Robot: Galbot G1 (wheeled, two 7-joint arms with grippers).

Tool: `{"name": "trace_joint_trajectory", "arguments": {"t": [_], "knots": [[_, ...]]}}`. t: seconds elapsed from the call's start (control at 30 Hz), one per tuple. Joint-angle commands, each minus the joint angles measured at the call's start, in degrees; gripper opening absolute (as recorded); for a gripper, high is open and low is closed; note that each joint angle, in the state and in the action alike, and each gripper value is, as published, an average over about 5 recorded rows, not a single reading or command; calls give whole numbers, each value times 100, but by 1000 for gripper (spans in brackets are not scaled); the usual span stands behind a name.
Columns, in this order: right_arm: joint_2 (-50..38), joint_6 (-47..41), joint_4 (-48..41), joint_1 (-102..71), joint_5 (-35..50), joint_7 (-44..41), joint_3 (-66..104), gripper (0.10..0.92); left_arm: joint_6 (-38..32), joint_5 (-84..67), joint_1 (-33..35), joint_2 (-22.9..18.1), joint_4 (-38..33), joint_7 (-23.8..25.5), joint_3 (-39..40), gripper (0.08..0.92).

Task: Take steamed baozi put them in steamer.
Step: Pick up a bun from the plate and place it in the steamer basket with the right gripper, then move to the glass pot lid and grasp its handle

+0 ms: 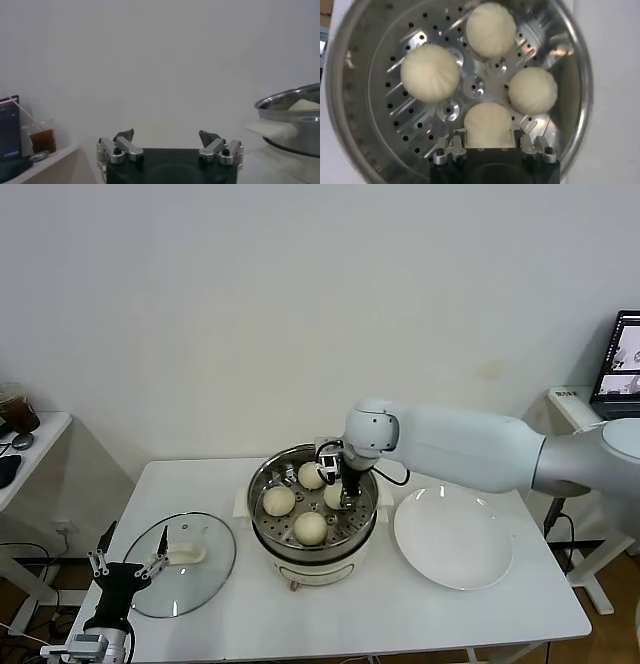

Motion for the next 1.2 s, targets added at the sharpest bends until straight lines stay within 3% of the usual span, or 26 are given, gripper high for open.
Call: {"name": "trace_joint_trajectory", "arguments": {"t": [0.03,0.27,0.43,0.63,0.73,0.93,1.03,1.2], "knots": [[27,-92,-40,-152,-4,69,112,592,0,1,1,-7,-4,0,-3,823],[-504,-252,483,248,355,196,360,775,-3,1,7,-6,-4,-1,-17,823],[-1265,-258,1048,328,737,585,818,820,1,-1,8,-10,-42,-2,-13,823],[-2637,530,2205,-986,1635,2391,2208,823,9,-166,8,-18,-70,-42,2,823],[-3409,1363,2777,-2774,1764,3353,3644,823,177,-286,42,-7,-138,-65,21,823],[-3697,3052,3107,-7268,286,3605,7420,823,569,-217,95,-63,-292,-180,115,823],[-3091,4015,2986,-8943,-663,3536,8939,823,741,-76,111,-101,-352,-289,161,823],[-1371,5644,2512,-10505,-2063,3347,10580,823,907,311,113,-181,-379,-508,175,823]]}}
